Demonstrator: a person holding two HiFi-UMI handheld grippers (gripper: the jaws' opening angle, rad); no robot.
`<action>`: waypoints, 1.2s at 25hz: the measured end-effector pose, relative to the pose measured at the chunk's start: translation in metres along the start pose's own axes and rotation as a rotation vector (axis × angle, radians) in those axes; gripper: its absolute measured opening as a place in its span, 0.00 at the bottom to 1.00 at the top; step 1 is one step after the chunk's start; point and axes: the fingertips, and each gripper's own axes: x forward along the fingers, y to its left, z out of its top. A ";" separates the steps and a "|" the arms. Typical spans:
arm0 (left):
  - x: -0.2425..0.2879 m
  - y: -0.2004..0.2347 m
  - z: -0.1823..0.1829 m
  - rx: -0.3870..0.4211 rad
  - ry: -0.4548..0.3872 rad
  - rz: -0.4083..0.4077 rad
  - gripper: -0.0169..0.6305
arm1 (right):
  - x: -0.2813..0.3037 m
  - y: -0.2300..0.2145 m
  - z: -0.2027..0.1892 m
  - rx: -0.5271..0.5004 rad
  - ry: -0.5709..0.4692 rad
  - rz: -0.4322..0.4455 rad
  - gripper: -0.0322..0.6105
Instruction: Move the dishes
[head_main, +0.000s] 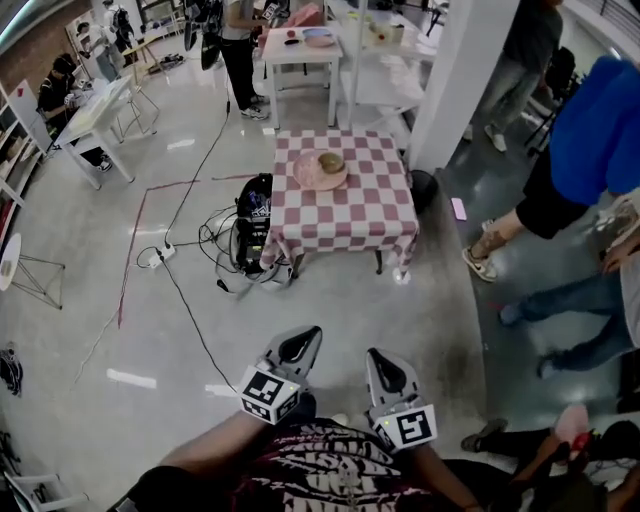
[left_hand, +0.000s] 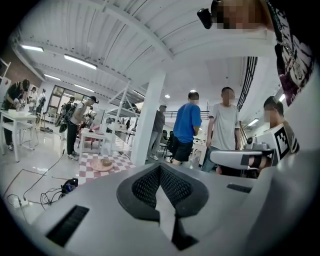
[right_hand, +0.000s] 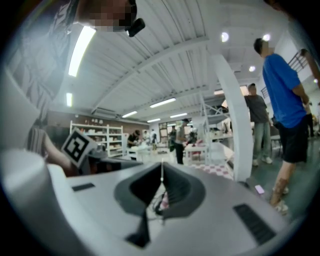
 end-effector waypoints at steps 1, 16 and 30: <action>0.002 0.006 0.002 0.000 -0.001 0.001 0.07 | 0.006 0.000 0.001 0.002 -0.001 0.000 0.10; 0.000 0.101 0.035 0.050 -0.062 0.127 0.07 | 0.066 -0.028 0.008 0.008 0.022 -0.062 0.10; 0.005 0.157 0.062 0.035 -0.124 0.112 0.07 | 0.125 -0.010 0.028 -0.059 0.010 -0.067 0.10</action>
